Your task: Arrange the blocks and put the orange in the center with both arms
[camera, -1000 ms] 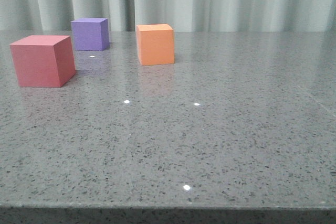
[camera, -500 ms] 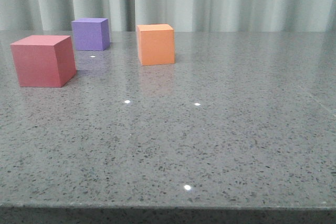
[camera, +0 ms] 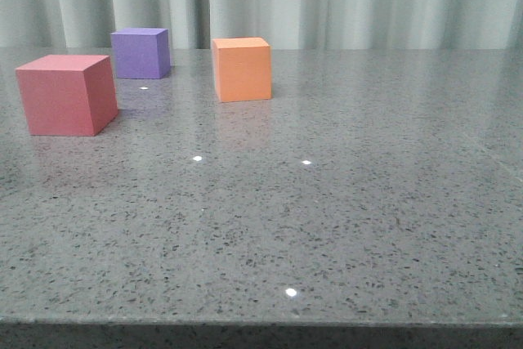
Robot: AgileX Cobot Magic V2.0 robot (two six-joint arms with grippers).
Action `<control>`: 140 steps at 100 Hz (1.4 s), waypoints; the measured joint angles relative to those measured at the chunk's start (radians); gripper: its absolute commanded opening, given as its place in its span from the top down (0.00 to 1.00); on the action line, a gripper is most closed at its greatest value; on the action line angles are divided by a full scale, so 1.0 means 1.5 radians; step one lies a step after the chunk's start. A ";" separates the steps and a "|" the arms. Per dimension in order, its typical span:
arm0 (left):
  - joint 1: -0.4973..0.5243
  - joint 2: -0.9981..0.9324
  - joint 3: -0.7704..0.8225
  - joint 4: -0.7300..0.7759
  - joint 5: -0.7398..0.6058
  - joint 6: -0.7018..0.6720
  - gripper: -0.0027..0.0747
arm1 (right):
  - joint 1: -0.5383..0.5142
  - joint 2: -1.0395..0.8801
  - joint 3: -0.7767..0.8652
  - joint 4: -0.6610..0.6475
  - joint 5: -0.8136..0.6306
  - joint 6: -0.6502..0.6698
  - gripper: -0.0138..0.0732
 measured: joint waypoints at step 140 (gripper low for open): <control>-0.063 0.150 -0.112 -0.033 -0.002 -0.012 0.18 | 0.000 0.000 0.000 0.000 0.000 0.000 0.92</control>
